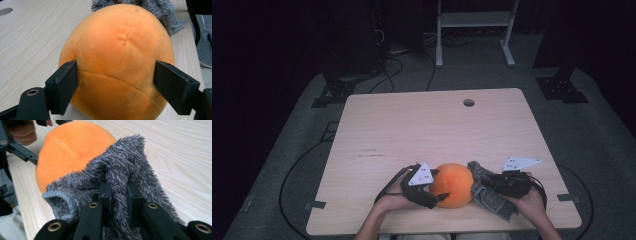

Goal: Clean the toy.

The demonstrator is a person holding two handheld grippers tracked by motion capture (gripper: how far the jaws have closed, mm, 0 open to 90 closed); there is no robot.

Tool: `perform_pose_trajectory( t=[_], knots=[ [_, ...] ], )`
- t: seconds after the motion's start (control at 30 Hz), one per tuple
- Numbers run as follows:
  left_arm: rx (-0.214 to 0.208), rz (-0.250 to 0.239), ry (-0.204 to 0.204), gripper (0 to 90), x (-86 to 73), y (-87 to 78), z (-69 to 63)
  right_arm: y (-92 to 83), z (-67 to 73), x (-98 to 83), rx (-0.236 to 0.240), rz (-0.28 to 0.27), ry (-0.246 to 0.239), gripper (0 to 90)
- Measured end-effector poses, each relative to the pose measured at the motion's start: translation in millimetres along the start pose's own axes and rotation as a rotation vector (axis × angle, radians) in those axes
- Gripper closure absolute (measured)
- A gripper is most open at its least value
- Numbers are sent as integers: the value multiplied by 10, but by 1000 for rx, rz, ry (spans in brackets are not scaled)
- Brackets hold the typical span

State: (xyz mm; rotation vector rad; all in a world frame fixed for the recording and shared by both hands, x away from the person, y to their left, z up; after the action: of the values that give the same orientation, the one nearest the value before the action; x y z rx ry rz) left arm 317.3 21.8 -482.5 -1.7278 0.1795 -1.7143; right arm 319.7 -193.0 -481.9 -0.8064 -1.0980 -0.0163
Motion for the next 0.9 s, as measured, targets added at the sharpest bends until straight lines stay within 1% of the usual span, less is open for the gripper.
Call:
perform_pose_trajectory(
  t=[0.07,0.1,0.13,0.17,0.2,0.23,0.27,0.3,0.33,0.37,0.4,0.47,0.5,0.53,0.57,0.6,0.63,0.7,0.8,0.83,0.87,0.9],
  knots=[
    [-4,-2,-1,200,-4,4,-4,-29,9,35,7,-32,6,765],
    [-5,0,-5,200,-8,6,3,-32,45,92,30,-65,8,765],
    [-4,-2,-10,200,-12,9,7,-12,80,151,41,-90,6,765],
    [-4,0,-16,199,-19,9,13,9,95,178,42,-96,-1,765],
    [-7,-2,-22,199,-25,4,17,40,107,195,44,-92,-8,765],
    [-9,-5,-19,198,-28,0,18,63,102,194,48,-89,-10,765],
    [-11,-5,-12,199,-24,-1,10,68,91,175,57,-83,-5,766],
    [-10,-7,-3,198,-16,1,2,62,73,140,56,-67,-4,766],
    [-8,-8,12,198,-2,9,-17,56,57,109,46,-48,-6,767],
    [-9,-6,17,198,1,13,-25,33,23,47,21,-10,-10,767],
    [-8,-6,17,198,2,14,-25,11,5,29,17,-12,-5,768],
    [-7,-2,19,198,0,9,-23,-22,4,48,25,-32,0,768],
    [-4,-2,23,198,1,10,-28,-50,33,99,38,-64,-4,767],
    [-4,2,32,198,4,12,-34,-64,61,144,58,-94,1,767],
    [-1,2,34,198,8,15,-37,-74,117,219,91,-137,2,766],
    [1,5,36,198,11,17,-41,-69,147,254,91,-148,-11,765],
    [1,6,38,198,12,17,-43,-41,187,282,83,-146,-33,761],
    [-4,3,55,198,9,11,-67,21,221,244,83,-115,-53,760],
    [-1,3,69,198,22,18,-86,24,166,150,60,-63,-54,764],
    [-2,1,66,198,22,22,-80,6,116,116,21,-35,-56,766],
    [-2,0,58,199,22,26,-72,-7,79,97,-2,-25,-57,768],
    [-2,-2,54,199,22,29,-70,-21,57,106,-7,-41,-42,769]
  ],
)
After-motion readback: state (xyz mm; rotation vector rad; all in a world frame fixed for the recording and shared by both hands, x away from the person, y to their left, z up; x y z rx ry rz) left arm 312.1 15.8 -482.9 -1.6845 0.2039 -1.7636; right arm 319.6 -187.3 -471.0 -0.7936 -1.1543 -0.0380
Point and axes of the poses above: each handheld gripper's, and its own axes: y roughly forward along the jaws, x roughly out of its top, z roughly to its left, the point moved 7 cm from there along y, roughly forward along the jaws, and after that the axes turned 3 degrees about x, right-handed, at the moved point
